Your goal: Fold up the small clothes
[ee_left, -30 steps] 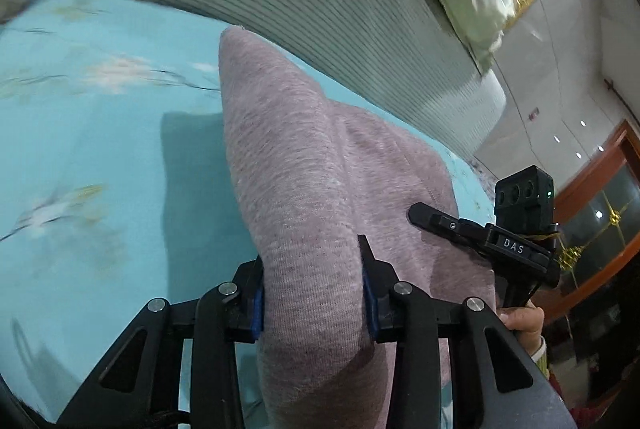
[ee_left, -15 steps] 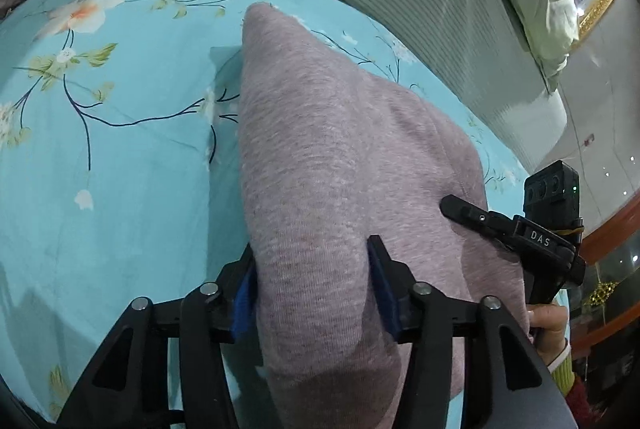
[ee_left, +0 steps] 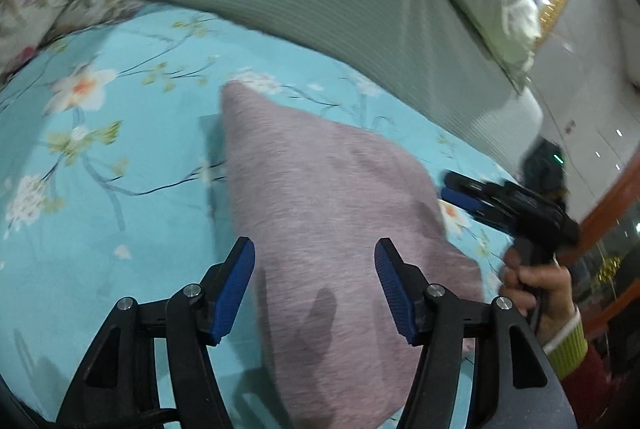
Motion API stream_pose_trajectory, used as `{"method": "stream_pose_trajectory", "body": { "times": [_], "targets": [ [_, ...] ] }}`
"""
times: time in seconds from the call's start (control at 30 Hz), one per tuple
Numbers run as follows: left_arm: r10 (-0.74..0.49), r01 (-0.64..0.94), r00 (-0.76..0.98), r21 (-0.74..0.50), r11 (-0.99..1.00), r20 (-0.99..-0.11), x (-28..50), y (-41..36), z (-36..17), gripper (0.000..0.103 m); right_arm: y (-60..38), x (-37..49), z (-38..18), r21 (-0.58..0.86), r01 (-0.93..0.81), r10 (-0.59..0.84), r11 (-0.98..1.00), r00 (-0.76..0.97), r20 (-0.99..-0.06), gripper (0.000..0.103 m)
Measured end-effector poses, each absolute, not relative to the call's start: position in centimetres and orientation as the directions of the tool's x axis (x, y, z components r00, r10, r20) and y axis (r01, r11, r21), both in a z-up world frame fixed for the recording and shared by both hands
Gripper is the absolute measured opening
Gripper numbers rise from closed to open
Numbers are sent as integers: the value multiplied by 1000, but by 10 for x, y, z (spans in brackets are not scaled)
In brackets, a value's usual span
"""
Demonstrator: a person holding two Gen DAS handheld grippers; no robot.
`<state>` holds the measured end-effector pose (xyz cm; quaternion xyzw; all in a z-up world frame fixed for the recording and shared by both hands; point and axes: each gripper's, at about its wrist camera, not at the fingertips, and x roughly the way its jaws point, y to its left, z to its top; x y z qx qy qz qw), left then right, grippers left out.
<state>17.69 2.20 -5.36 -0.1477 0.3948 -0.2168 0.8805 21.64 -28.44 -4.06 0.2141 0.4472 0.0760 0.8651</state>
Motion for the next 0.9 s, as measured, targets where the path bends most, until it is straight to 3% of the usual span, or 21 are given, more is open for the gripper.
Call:
{"method": "stream_pose_trajectory", "body": {
  "times": [0.03,0.23,0.4,0.5,0.67,0.8,0.9],
  "targets": [
    [-505,281,590,-425,860,-631,179,19,-51,61,-281,225,-45,435,74,320,897,569,-757,12],
    [-511,321,567,-398,859,-646,192,4,-52,54,-282,217,-2,471,-6,341,882,698,-630,10],
    [-479,335,537,-347,876,-694,199,-6,-67,49,-297,220,-44,426,115,275,897,609,-744,10],
    [-448,336,519,-308,890,-728,200,-12,-82,48,-306,216,-66,479,150,312,865,587,-747,11],
    [-421,366,528,-249,896,-738,192,-15,-82,48,-305,205,-52,431,164,260,887,593,-762,21],
    [-416,357,526,-252,900,-741,186,-8,-75,46,-304,176,-27,431,150,245,890,640,-728,22],
    [-447,359,529,-287,888,-721,163,0,-65,46,-303,138,-18,457,142,258,878,663,-703,42]
  ]
}}
